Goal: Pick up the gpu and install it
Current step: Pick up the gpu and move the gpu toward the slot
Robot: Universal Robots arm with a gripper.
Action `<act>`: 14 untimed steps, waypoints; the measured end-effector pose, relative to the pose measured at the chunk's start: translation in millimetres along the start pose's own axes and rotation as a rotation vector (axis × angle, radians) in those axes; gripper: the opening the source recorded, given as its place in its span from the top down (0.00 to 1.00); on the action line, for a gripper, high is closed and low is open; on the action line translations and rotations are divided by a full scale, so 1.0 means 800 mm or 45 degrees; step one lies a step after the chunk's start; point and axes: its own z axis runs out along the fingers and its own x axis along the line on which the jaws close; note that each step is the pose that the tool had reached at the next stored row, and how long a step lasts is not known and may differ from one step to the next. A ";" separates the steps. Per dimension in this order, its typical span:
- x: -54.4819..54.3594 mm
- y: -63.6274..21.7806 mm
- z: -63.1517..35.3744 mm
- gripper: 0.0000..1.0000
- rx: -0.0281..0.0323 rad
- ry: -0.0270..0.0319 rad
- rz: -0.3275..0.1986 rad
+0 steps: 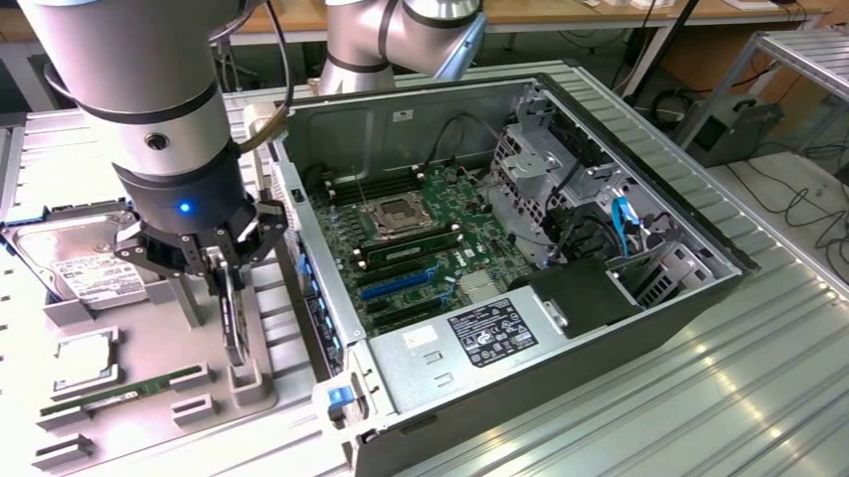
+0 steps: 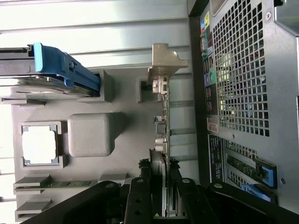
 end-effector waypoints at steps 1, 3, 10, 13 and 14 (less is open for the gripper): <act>0.000 0.000 0.000 0.74 -0.0001 -0.0001 0.000; 0.000 0.000 -0.001 0.74 0.0000 -0.0001 0.000; 0.000 0.001 -0.011 0.74 0.0000 0.0000 0.000; -0.001 0.001 -0.022 0.74 0.0000 0.0000 0.000; -0.001 0.001 -0.025 0.74 0.0000 0.0000 0.000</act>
